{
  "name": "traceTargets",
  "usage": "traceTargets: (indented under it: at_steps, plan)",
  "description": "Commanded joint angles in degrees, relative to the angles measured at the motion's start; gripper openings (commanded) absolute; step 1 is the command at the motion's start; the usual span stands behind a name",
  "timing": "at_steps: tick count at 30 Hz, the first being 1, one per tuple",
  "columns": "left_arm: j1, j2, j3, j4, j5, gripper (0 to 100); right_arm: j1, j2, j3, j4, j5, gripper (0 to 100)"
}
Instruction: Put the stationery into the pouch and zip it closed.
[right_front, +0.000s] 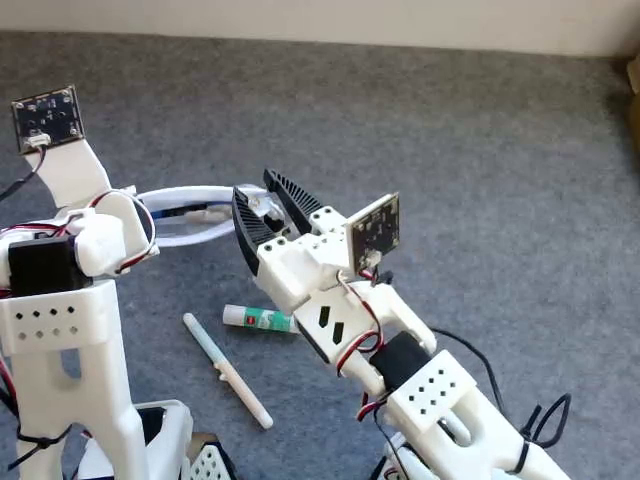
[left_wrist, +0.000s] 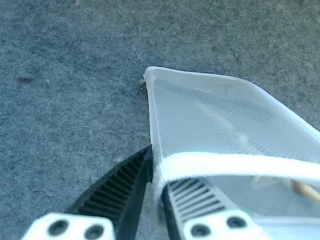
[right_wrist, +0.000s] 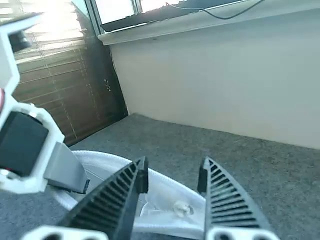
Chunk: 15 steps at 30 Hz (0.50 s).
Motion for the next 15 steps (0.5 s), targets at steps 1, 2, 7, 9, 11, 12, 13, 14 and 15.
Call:
traceTargets:
  at_steps: [1,2,7,9,11,12,13,14,15]
  plan:
    - [0.75,-1.10,-1.98,-1.49,0.26,1,1.10,-2.07,-9.01,8.84,-0.88,15.6]
    - [0.75,-1.10,-1.98,-1.49,0.26,1,1.10,-2.07,-10.59,11.30,-0.88,15.6]
    - [-0.48,-1.10,-1.98,-1.58,0.26,1,1.10,-1.98,-16.84,22.11,-3.08,15.6]
    - [-1.89,-1.19,-1.98,-1.58,0.26,1,1.10,-1.98,-19.03,26.77,-2.90,15.6]
    - [-4.09,-1.36,-2.07,-1.58,0.26,1,1.10,-1.89,-21.32,31.96,-0.79,15.6]
    - [-5.23,-1.36,-2.24,-1.58,0.26,1,1.10,-1.63,-22.55,34.86,0.53,15.6]
    - [-6.55,-1.36,-2.42,-1.58,0.26,1,0.92,-1.54,-23.69,37.58,1.49,15.6]
    - [-7.78,-1.36,-2.51,-1.58,0.26,1,0.92,-1.45,-24.84,39.87,2.29,15.6]
    - [-8.92,-1.36,-2.59,-1.67,0.26,1,0.84,-1.45,-25.71,41.98,2.90,15.6]
